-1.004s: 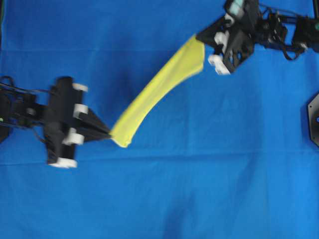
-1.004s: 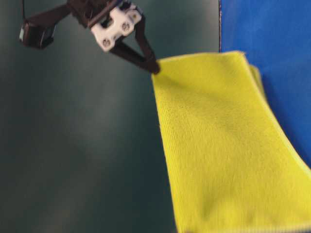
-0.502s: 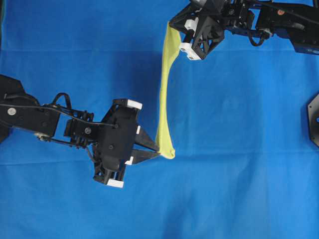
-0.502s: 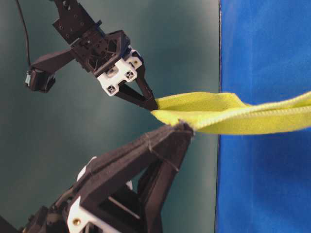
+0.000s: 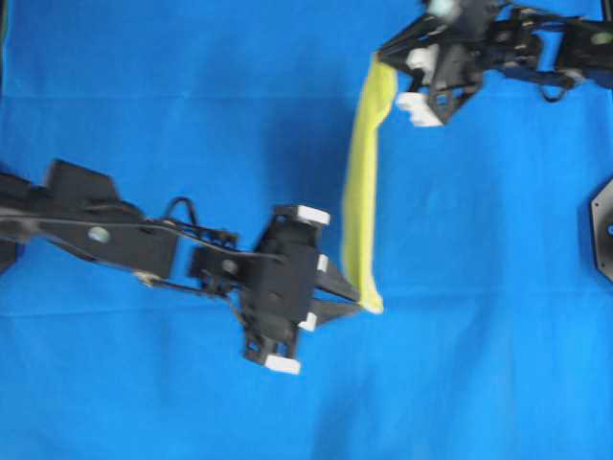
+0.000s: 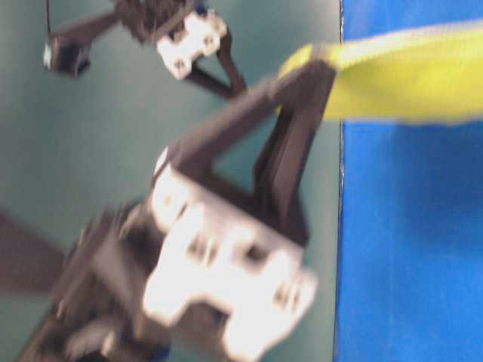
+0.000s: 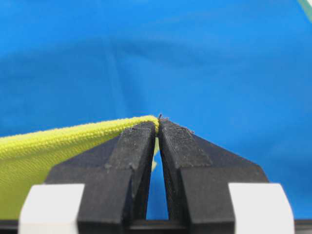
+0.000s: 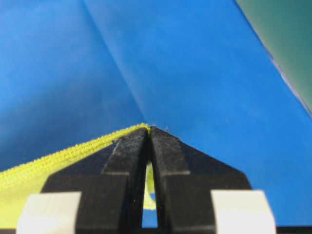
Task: Fold the yellow towel.
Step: 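Rotate the strip vertical, right gripper top, left gripper bottom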
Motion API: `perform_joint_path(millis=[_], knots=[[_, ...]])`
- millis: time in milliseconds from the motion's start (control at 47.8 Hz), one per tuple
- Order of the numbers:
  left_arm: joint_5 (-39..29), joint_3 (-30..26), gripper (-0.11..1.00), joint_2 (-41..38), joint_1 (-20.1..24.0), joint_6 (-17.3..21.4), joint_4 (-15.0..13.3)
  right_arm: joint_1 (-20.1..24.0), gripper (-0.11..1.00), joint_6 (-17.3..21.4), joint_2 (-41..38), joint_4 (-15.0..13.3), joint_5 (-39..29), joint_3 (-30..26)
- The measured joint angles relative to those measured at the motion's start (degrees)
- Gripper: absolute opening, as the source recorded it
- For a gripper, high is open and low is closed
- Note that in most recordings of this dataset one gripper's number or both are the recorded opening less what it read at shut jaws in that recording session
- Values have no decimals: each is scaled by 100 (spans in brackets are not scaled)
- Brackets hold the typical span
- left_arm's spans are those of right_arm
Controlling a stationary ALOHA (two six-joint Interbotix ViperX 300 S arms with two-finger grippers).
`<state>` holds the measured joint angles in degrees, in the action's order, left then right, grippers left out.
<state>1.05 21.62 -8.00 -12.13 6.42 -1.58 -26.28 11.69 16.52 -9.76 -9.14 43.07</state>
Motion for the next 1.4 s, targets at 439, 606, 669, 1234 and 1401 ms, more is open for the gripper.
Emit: perform_joint_path(millis=[439, 606, 669, 1234, 1401], knots=[[53, -1107, 5, -1011, 53, 202, 0, -132, 3, 9, 668, -9, -343, 659], [114, -598, 5, -967, 62, 18, -18, -141, 3, 9, -88, 0, -167, 413], [176, -316, 5, -861, 62, -97, -18, -132, 3, 0, -431, -9, -44, 255], [1125, 1758, 5, 62, -26, -1134, -53, 246, 3, -18, -2197, -18, 281, -1257], [1134, 1758, 5, 53, -35, -1125, -44, 272, 3, -53, -2215, -35, 290, -1257]])
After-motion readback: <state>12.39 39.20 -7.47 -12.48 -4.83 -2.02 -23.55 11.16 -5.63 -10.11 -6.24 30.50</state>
